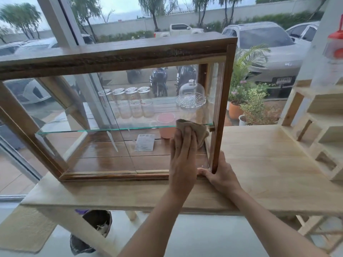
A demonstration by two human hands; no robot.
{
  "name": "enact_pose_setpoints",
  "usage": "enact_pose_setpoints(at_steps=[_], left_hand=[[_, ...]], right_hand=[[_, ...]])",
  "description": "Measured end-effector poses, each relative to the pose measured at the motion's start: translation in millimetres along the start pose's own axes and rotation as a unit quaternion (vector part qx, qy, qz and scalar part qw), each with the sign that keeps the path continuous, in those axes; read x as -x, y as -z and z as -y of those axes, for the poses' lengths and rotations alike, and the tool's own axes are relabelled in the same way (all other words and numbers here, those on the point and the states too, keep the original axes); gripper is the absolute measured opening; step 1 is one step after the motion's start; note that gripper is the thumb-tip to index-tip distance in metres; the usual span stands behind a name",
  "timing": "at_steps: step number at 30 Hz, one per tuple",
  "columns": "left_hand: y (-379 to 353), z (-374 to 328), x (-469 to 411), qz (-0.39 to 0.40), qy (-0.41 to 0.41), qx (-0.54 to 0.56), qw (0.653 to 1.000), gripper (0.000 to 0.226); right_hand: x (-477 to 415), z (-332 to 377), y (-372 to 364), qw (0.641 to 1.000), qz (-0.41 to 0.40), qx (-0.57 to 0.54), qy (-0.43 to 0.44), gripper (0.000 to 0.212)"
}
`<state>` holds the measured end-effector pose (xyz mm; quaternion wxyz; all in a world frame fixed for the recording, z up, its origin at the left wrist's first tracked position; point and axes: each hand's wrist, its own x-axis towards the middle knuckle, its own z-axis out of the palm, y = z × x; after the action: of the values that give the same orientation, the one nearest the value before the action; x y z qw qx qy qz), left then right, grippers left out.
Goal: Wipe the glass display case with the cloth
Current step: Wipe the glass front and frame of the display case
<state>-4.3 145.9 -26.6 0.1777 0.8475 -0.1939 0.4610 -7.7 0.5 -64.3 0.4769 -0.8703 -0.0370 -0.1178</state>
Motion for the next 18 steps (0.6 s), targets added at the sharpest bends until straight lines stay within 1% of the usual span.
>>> enact_pose_setpoints(at_steps=[2,4,5,7,8,9,10,11,12,14,16,18], left_hand=[[6,-10,-29,-0.017,-0.050,0.020,0.998,0.062],[25,5,-67,-0.054,-0.053,0.017,0.997,0.058],[33,16,-76,-0.077,-0.030,0.012,0.997,0.059],[34,34,-62,-0.102,0.035,0.024,0.994,0.062],[28,33,-46,-0.099,0.060,0.025,0.993,0.065],[19,24,-27,-0.080,0.070,0.021,0.994,0.069],[10,11,-14,-0.059,0.058,0.016,0.996,0.072],[2,-1,-10,-0.046,0.028,0.022,0.998,0.073],[-1,-10,-19,-0.050,-0.002,0.030,0.998,0.072],[11,-7,-56,-0.079,-0.029,0.040,0.996,0.069],[30,16,-84,-0.120,0.000,0.029,0.992,0.069],[37,35,-74,-0.142,0.067,0.042,0.987,0.070]], right_hand=[[0,0,0,1.000,-0.004,0.004,0.000,0.056],[-1,1,1,1.000,-0.006,0.004,-0.002,0.057],[-1,0,1,1.000,-0.006,0.001,-0.005,0.057],[0,-1,0,1.000,-0.007,0.000,-0.004,0.058],[0,0,1,1.000,-0.007,0.001,-0.001,0.058],[0,0,1,1.000,-0.005,0.000,0.001,0.059],[-1,-1,0,1.000,-0.002,0.000,0.004,0.059],[-1,-1,0,1.000,-0.001,0.001,0.006,0.059],[0,-1,0,1.000,-0.001,0.005,0.006,0.058],[-1,0,1,1.000,-0.002,0.010,0.004,0.058],[-2,-2,1,1.000,0.002,0.003,-0.003,0.059],[-2,-6,0,1.000,0.003,-0.003,-0.004,0.060]])
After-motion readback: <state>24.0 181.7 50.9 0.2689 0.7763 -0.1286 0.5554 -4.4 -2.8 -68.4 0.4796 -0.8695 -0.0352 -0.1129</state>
